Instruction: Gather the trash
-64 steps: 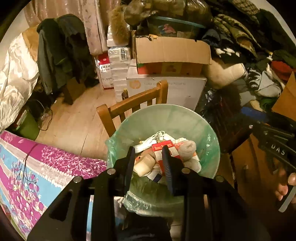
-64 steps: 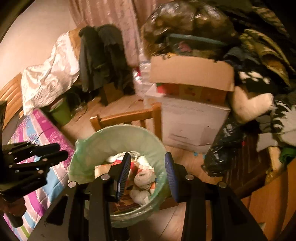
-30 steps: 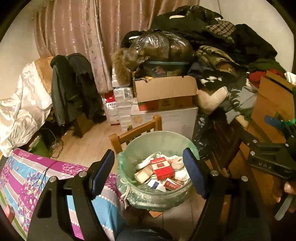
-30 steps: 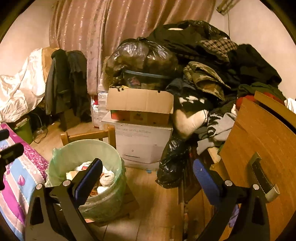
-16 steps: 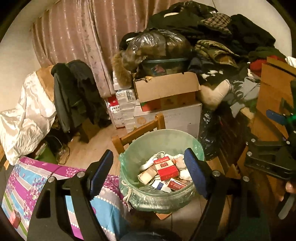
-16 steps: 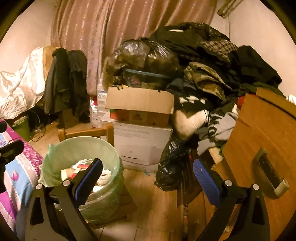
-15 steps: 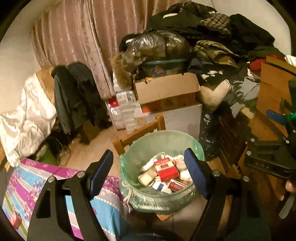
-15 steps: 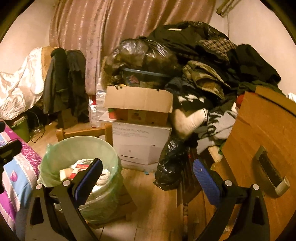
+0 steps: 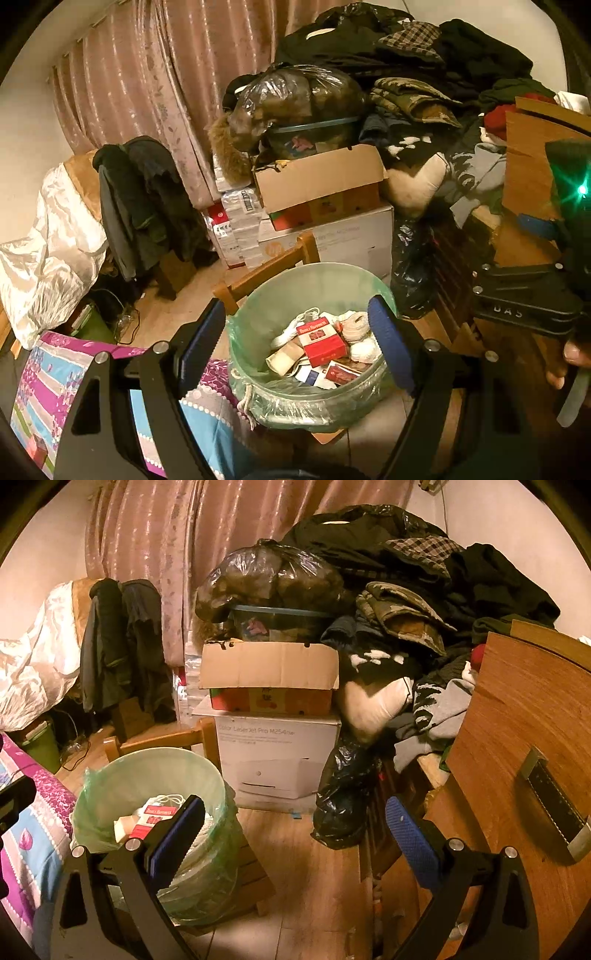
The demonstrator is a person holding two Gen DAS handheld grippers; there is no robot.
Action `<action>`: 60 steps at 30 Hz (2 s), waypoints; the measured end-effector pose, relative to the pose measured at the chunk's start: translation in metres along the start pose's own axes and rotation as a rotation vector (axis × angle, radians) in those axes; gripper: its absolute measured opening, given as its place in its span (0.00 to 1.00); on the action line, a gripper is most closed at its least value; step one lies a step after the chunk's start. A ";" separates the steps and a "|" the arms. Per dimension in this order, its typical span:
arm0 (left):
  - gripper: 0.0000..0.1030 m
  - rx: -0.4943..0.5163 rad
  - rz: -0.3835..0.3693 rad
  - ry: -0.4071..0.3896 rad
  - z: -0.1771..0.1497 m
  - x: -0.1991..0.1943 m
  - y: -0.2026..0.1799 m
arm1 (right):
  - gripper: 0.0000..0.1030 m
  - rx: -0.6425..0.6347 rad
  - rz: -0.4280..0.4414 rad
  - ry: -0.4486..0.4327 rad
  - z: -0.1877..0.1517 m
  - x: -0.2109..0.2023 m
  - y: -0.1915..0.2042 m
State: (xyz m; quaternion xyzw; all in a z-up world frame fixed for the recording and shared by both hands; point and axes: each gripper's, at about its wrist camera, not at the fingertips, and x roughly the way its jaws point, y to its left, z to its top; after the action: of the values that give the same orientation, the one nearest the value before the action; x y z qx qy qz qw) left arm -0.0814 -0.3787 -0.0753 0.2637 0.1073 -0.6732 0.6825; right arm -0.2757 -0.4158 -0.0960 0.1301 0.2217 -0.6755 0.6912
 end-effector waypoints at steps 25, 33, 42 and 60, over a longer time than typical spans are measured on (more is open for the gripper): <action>0.74 0.003 -0.015 0.046 -0.005 0.005 0.003 | 0.95 -0.042 0.138 -0.010 -0.010 -0.005 0.011; 0.74 -0.011 -0.007 0.048 -0.006 0.004 0.007 | 0.95 -0.091 0.188 0.006 -0.017 -0.003 0.018; 0.74 -0.021 -0.006 0.053 -0.005 0.006 0.011 | 0.95 -0.093 0.209 0.017 -0.019 -0.001 0.017; 0.74 -0.062 0.026 0.092 -0.004 0.010 0.022 | 0.95 -0.092 0.200 0.034 -0.020 0.001 0.016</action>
State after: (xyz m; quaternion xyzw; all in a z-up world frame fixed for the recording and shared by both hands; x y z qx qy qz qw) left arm -0.0581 -0.3859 -0.0790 0.2747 0.1559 -0.6479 0.6931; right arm -0.2620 -0.4063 -0.1157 0.1312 0.2502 -0.5897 0.7566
